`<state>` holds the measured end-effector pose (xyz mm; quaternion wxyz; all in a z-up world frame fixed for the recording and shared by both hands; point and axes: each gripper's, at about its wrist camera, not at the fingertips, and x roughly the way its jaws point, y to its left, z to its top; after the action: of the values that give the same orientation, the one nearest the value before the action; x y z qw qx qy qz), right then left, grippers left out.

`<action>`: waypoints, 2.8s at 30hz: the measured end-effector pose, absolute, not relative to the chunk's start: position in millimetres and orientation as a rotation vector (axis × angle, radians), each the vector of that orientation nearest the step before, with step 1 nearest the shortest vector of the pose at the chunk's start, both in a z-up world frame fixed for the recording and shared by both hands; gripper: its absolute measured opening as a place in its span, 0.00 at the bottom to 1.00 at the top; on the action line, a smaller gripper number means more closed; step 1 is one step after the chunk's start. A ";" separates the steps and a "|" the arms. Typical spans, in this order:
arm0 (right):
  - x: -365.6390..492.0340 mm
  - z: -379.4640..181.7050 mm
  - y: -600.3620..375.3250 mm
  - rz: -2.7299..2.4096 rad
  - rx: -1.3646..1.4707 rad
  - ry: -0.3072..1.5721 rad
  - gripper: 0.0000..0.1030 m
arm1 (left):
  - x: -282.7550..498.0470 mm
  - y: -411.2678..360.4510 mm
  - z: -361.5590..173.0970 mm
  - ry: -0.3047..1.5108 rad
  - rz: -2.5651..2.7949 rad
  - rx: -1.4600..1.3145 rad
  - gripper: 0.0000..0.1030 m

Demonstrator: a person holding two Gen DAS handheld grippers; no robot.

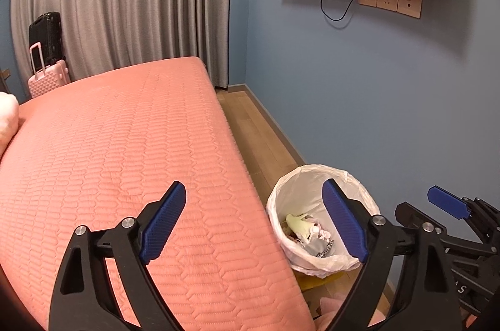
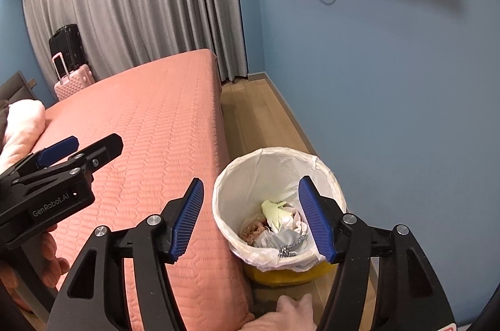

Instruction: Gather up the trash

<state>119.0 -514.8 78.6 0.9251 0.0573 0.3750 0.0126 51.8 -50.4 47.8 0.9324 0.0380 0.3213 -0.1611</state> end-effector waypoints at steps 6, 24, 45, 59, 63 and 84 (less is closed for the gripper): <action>102.7 68.6 -511.6 0.018 0.103 0.766 0.81 | 41.5 -41.1 38.8 0.682 -0.301 0.070 0.87; 88.7 41.1 -511.9 0.003 0.064 0.824 0.94 | 20.5 -35.6 16.4 0.722 -0.261 0.100 0.89; 81.0 41.4 -525.9 -0.060 0.045 0.831 0.94 | 10.2 -46.2 8.7 0.759 -0.264 0.117 0.92; 79.3 41.7 -530.6 -0.079 0.027 0.832 0.94 | 9.2 -55.2 0.4 0.779 -0.265 0.147 0.93; 78.6 42.0 -531.2 -0.086 0.024 0.832 0.94 | 9.6 -57.2 -1.9 0.792 -0.268 0.141 0.93; 76.9 35.6 -538.0 -0.099 0.032 0.837 0.94 | 7.2 -62.5 -11.1 0.804 -0.258 0.144 0.93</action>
<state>76.9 -538.0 35.6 0.9125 0.0157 0.4061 -0.0478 7.2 -62.5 -11.1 0.9096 0.0699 0.3899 -0.1251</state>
